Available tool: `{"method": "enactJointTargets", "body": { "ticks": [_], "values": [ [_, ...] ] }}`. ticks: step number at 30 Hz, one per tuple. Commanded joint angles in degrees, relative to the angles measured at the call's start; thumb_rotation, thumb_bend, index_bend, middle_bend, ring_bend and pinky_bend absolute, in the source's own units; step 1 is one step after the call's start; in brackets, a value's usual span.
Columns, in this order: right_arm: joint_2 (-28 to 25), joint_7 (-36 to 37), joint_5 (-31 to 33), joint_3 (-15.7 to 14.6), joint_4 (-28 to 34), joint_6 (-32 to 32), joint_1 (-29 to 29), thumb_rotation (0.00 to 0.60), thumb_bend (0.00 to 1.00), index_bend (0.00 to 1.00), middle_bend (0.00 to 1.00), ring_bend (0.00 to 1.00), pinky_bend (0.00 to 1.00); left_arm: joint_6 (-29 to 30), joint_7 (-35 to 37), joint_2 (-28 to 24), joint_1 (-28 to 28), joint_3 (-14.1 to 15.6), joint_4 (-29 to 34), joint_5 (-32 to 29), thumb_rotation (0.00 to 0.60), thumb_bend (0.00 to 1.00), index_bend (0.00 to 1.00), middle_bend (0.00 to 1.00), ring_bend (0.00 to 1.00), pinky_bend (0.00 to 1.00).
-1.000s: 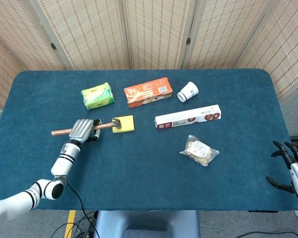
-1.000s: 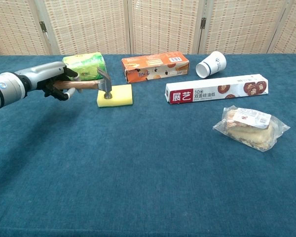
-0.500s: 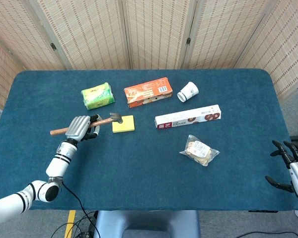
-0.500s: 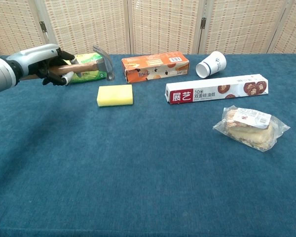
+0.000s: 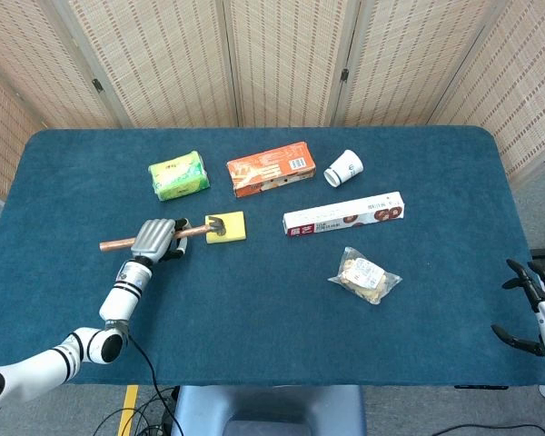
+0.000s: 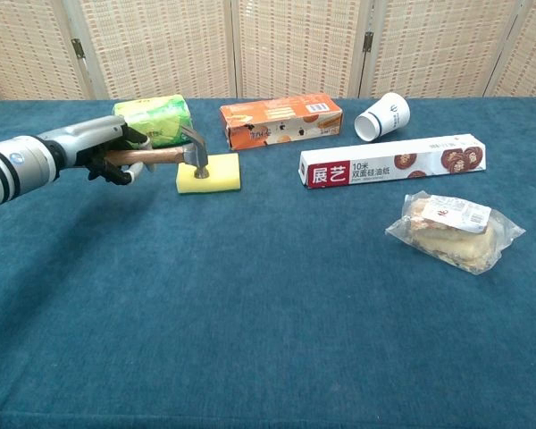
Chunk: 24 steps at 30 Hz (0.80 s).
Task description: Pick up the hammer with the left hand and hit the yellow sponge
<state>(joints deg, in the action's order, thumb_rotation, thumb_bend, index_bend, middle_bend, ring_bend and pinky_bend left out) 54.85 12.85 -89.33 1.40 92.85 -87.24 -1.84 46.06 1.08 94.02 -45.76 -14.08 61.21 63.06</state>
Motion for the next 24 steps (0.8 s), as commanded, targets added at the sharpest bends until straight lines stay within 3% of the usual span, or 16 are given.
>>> {"method": "enactJointTargets", "body": {
  "ticks": [1, 6, 11, 14, 16, 18, 21, 24],
  "values": [
    [0.0, 0.1, -0.3, 0.1, -0.1, -0.3, 0.0, 0.600, 0.07, 0.08, 0.37, 0.10, 0.12, 2.6, 2.2, -3.4, 1.8, 0.2, 5.3, 2.5, 0.600, 0.77, 0.82, 0.90, 0.72, 0.90],
    [0.2, 0.3, -0.9, 0.0, -0.3, -0.2, -0.2, 0.600, 0.07, 0.08, 0.37, 0.10, 0.12, 5.6, 5.2, -7.7, 4.9, 1.9, 11.6, 5.7, 0.600, 0.77, 0.81, 0.90, 0.72, 0.90],
    [0.3, 0.5, -1.0, 0.0, -0.3, -0.5, 0.0, 0.600, 0.07, 0.08, 0.37, 0.10, 0.12, 6.2, 6.3, -12.5, 7.7, 5.9, 16.3, 9.5, 0.600, 0.77, 0.73, 0.85, 0.68, 0.88],
    [0.2, 0.4, -1.4, -0.1, -0.2, -0.6, -0.1, 0.600, 0.07, 0.08, 0.37, 0.10, 0.12, 5.8, 5.3, -14.5, 8.7, 7.5, 18.1, 9.8, 0.600, 0.71, 0.61, 0.76, 0.60, 0.71],
    [0.2, 0.3, -1.7, -0.1, 0.0, -0.6, -0.1, 0.600, 0.07, 0.08, 0.37, 0.10, 0.12, 4.2, 4.0, -16.0, 8.8, 8.3, 19.3, 8.8, 0.600, 0.56, 0.45, 0.61, 0.46, 0.51],
    [0.1, 0.2, -1.9, -0.1, 0.3, -0.9, -0.1, 0.600, 0.07, 0.08, 0.37, 0.10, 0.12, 1.7, 1.7, -18.3, 8.5, 9.1, 21.4, 7.0, 0.600, 0.39, 0.21, 0.35, 0.25, 0.32],
    [0.0, 0.0, -2.2, -0.1, 0.6, -1.4, 0.1, 0.600, 0.07, 0.08, 0.37, 0.10, 0.12, 2.0, -1.6, -20.4, 9.0, 9.3, 24.4, 4.6, 0.600, 0.29, 0.03, 0.13, 0.08, 0.22],
    [0.1, -0.1, -2.4, -0.2, 0.7, -1.6, 0.3, 0.600, 0.07, 0.08, 0.37, 0.10, 0.12, 4.8, -2.5, -21.7, 10.4, 9.0, 26.9, 3.8, 0.600, 0.25, 0.00, 0.08, 0.05, 0.21]
  ]
}}
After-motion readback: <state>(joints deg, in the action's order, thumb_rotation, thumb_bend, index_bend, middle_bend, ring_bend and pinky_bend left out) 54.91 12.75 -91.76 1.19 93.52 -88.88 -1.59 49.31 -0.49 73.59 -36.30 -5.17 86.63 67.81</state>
